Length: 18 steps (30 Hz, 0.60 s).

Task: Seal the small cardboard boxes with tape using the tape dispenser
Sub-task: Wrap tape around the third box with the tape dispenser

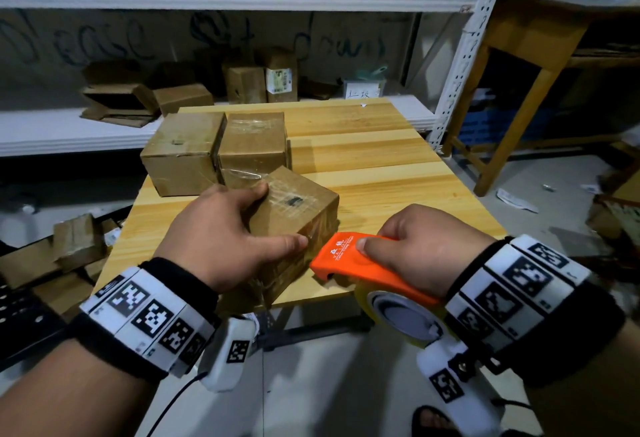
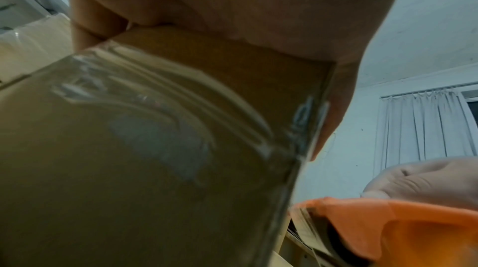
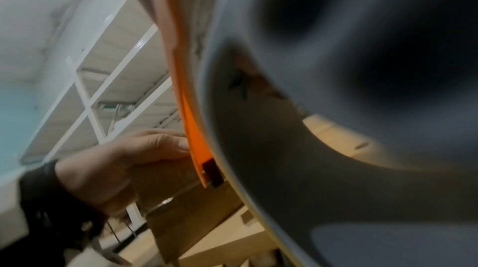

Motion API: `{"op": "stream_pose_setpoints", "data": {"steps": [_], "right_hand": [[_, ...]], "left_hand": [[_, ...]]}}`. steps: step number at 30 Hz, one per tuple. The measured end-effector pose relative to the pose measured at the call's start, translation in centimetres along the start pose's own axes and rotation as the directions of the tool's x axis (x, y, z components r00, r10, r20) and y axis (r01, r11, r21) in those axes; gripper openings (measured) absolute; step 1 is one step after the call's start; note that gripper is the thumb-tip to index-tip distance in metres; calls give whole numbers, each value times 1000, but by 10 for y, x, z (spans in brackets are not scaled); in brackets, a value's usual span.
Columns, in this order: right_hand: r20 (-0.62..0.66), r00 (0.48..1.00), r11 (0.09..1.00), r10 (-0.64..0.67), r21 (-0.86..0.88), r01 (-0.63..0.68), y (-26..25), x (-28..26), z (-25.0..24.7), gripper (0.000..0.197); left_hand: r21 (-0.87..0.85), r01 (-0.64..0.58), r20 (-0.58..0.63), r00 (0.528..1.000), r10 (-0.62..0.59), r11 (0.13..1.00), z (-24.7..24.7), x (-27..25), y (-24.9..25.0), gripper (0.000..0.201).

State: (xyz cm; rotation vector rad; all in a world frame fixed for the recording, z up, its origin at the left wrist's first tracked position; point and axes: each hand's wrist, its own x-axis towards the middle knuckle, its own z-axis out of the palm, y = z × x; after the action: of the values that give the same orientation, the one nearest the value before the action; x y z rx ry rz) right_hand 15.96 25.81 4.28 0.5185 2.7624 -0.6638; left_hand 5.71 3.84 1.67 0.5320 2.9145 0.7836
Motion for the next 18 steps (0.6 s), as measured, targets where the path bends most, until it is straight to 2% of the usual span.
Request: {"op": "stream_pose_setpoints", "data": {"steps": [3,6,14,18], "right_hand": [[17,1000,999,9,49,-9,0,1,1,48],[32,999,999,21,24,-22,-4,1,0,50],[-47,999,946,14,-322,-28,-32,11,-20,40],[-5,1000,932,29,-361,-29,-39,11,-31,30]], "left_hand": [[1,-8,-3,1000,8,1000,1,0,0,115],[11,-9,1,1000,9,1000,1,1,0,114],[29,-13,17,1000,12,999,1,2,-2,117],[35,-8,28,1000,7,999,0,2,-3,118]]}}
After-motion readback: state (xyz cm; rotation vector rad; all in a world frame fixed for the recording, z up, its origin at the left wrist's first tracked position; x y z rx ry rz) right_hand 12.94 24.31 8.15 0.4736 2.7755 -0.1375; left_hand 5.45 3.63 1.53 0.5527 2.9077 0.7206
